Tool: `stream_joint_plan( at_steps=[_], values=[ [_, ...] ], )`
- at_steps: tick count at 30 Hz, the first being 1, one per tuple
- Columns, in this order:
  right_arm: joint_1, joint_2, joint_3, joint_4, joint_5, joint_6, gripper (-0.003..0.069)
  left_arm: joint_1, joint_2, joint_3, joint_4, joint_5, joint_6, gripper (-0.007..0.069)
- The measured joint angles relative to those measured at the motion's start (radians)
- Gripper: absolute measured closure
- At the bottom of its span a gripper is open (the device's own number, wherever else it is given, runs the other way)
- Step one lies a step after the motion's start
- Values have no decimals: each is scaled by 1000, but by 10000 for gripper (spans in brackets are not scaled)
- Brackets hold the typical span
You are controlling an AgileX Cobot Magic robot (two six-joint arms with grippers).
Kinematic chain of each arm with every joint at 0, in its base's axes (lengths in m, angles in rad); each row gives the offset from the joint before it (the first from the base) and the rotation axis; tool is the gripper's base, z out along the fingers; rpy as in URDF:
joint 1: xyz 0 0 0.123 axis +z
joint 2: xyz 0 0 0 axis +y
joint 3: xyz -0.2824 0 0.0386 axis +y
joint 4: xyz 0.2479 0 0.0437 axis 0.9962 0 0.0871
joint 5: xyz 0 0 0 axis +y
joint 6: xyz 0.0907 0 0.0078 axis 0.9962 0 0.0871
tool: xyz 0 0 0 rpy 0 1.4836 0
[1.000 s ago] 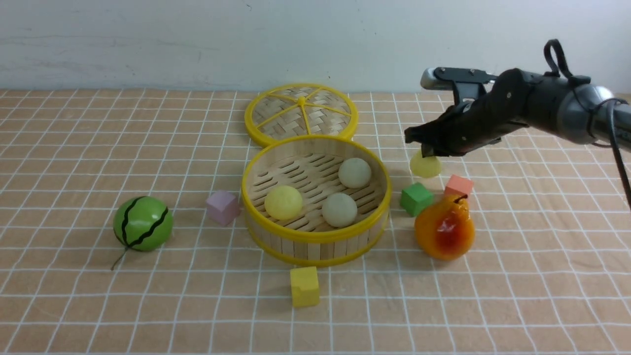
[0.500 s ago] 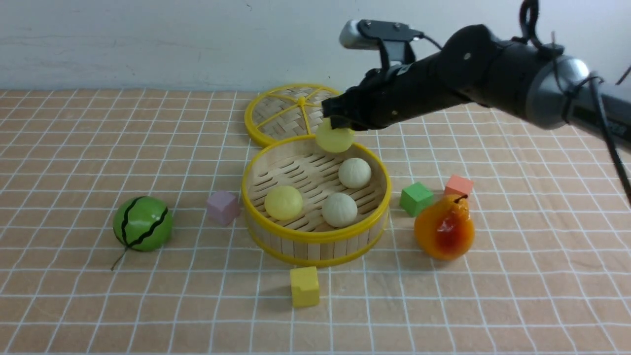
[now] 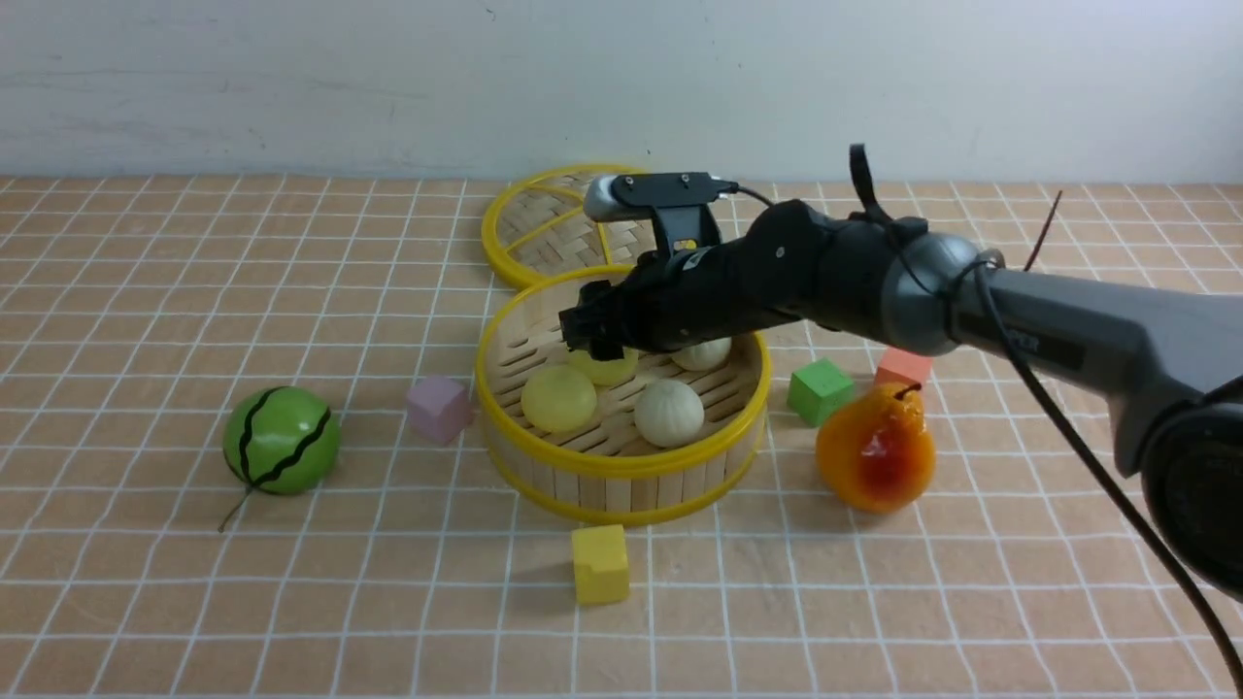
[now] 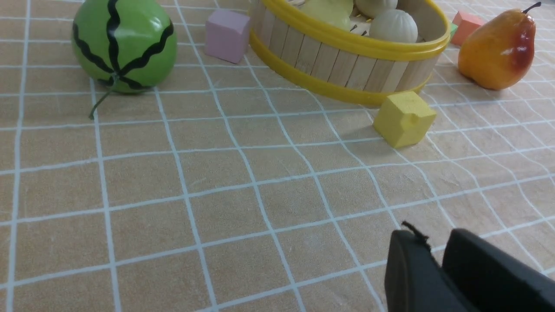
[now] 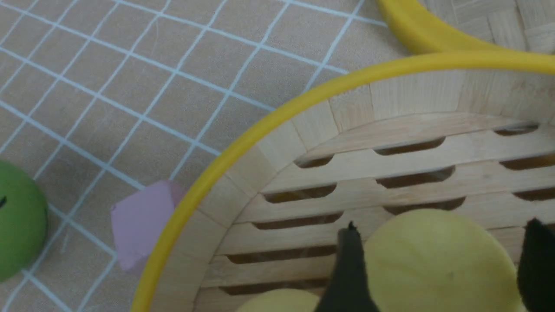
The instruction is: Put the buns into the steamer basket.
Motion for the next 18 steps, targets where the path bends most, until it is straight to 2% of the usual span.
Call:
stream_joint_plan(
  at_steps=[1, 4, 6, 8, 9, 11, 12, 13, 17, 18],
  values=[
    [-6, -22, 0, -4, 29, 0, 111, 0, 0, 0, 0, 0, 0, 510],
    [-19, -84, 0, -13, 109, 0, 83, 0, 0, 0, 0, 0, 0, 505],
    [-47, -219, 1, -47, 302, 25, 104, 0, 0, 0, 0, 0, 0, 501],
    [-54, -259, 4, -72, 363, 47, 124, 0, 0, 0, 0, 0, 0, 499],
    [-64, -340, 30, -132, 492, 108, 189, 0, 0, 0, 0, 0, 0, 497],
    [-66, -441, 87, -232, 592, 193, 280, 0, 0, 0, 0, 1, 0, 495],
    [-66, -461, 104, -254, 609, 209, 303, 0, 0, 0, 0, 1, 0, 495],
    [-63, -526, 170, -322, 650, 263, 387, 0, 0, 0, 0, 1, 0, 494],
    [-56, -708, 382, -453, 671, 380, 627, 0, 0, 0, 0, 1, 0, 492],
    [-56, -708, 382, -453, 671, 383, 627, 0, 0, 0, 0, 1, 0, 491]
  ],
)
